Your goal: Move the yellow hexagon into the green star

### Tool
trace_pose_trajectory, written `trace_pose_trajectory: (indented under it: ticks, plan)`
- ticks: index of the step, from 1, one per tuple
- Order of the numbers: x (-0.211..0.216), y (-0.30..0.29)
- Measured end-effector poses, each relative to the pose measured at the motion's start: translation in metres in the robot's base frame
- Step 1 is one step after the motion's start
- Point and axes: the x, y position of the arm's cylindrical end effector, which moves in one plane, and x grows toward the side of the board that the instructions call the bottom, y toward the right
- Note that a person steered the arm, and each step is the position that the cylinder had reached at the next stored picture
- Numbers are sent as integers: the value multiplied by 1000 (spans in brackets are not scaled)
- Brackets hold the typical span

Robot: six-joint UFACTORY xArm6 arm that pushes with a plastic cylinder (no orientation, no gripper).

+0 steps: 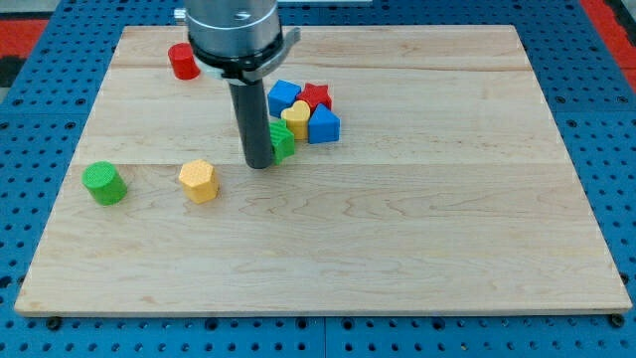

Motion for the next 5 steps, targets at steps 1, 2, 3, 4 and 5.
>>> trace_pose_trajectory:
  ticks: [1,2,3,4,5]
  plan:
    - [0,2]
    - [28,-10]
    - [66,-43]
    - [44,-75]
    - [16,-79]
